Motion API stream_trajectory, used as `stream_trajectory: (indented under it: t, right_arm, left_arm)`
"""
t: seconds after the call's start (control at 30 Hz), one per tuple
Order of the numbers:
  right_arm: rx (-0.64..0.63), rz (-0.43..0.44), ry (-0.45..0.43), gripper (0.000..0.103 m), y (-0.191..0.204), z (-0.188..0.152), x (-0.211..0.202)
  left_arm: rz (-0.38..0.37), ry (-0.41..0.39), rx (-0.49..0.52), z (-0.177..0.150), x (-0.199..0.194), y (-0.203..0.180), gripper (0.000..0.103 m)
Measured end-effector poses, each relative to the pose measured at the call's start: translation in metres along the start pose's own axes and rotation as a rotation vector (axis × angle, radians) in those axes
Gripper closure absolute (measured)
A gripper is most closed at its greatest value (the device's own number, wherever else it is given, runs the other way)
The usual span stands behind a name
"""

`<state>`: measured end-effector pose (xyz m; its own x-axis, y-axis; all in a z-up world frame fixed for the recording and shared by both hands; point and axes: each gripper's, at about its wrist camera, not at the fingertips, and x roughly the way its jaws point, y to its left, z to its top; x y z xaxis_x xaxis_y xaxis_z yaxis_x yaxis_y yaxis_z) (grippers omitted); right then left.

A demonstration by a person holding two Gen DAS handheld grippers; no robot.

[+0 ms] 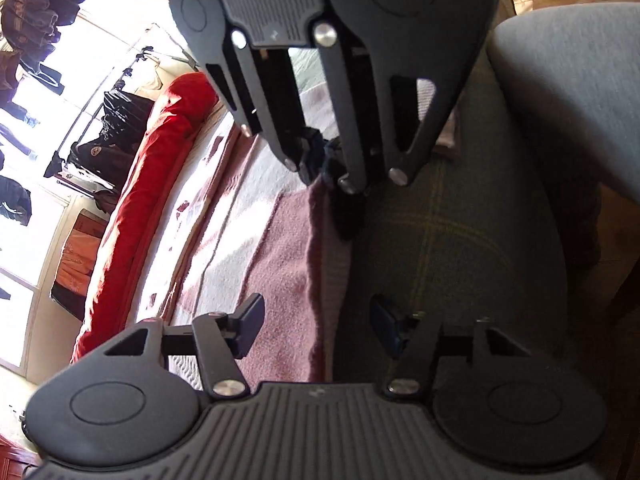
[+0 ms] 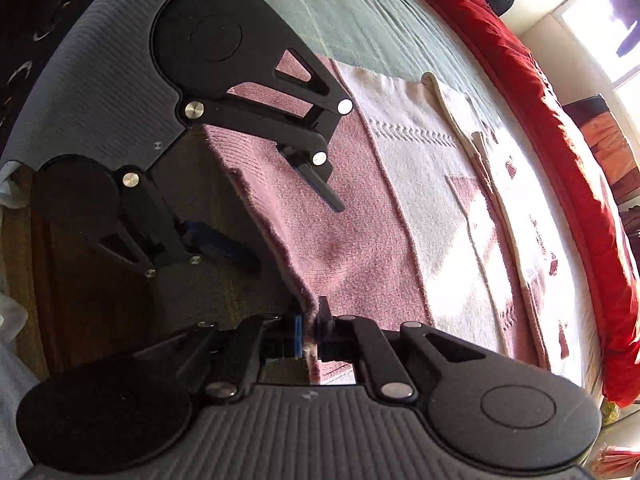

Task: Fold clothes
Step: 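Close the right gripper on the hem edge while the left gripper grasps the hem, then lift the hem with both grippers and fold it over toward the collar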

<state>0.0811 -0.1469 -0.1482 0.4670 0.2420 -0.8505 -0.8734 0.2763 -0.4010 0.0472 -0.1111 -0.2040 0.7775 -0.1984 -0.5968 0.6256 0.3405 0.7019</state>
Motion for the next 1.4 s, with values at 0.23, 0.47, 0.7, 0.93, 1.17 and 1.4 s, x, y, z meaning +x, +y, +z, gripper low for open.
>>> stream_trajectory:
  t: [0.23,0.47,0.7,0.93,1.17,1.4]
  right_arm:
    - [0.036,-0.003,-0.010,0.096,-0.004,-0.003,-0.005]
    - [0.044,-0.032,0.007,0.078,0.003,-0.002,0.000]
    - [0.001,-0.035,-0.036,0.048,0.021,0.016,0.002]
    - [-0.090,-0.167,-0.023,0.037,0.049,0.036,0.024]
    - [-0.067,-0.338,0.085,0.037,0.034,0.019,0.045]
    - [0.067,-0.433,0.205,0.037,0.000,-0.022,0.048]
  left_arm:
    - [0.056,0.135,-0.048,-0.044,-0.003,0.018,0.060]
    - [0.047,0.162,-0.116,-0.052,-0.014,0.030,0.097]
    - [0.049,0.150,-0.145,-0.046,-0.018,0.043,0.097]
    - [0.052,0.138,-0.151,-0.044,-0.020,0.050,0.097]
    - [0.051,0.135,-0.160,-0.047,-0.020,0.051,0.097]
    - [0.052,0.135,-0.169,-0.050,-0.021,0.051,0.097]
